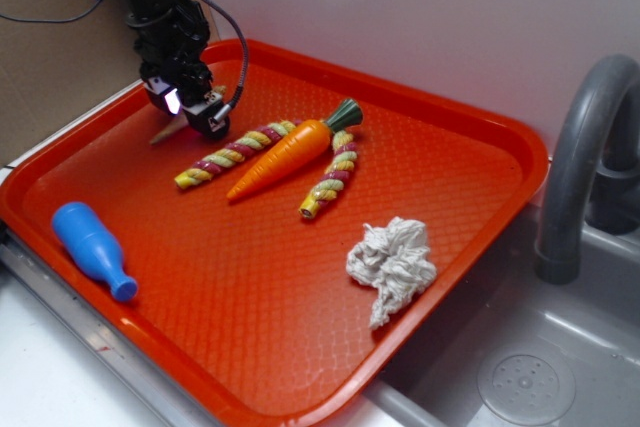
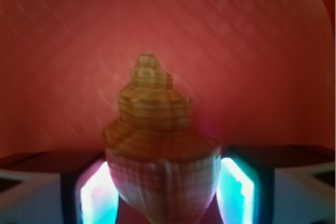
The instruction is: Grab the shell.
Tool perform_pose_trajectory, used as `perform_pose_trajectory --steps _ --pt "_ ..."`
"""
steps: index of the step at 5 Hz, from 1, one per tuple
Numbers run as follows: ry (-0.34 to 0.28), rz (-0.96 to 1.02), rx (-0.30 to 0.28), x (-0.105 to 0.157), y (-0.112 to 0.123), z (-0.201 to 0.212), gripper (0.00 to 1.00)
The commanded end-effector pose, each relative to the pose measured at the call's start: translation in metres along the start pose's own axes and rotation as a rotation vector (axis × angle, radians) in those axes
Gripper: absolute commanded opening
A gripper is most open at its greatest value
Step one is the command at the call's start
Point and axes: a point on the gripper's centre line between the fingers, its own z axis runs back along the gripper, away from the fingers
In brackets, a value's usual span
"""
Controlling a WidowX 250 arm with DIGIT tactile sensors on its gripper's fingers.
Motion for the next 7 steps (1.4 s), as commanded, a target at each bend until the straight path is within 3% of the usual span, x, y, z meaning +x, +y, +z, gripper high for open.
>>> perform_pose_trajectory --steps 1,2,3,4,7 --pt "-0.058 -0.055 -0.060 -0.008 -0.038 0.096 0.00" --pt "-0.077 -0.096 -0.125 -0.030 -0.055 0.124 0.00" --pt "-0.110 -0.105 -0.155 -0.055 -0.063 0.158 0.00" --pt "-0.140 -0.097 -0.195 -0.070 -0.058 0.186 0.00" --pt "-0.156 -0.075 -0.212 -0.053 -0.039 0.204 0.00"
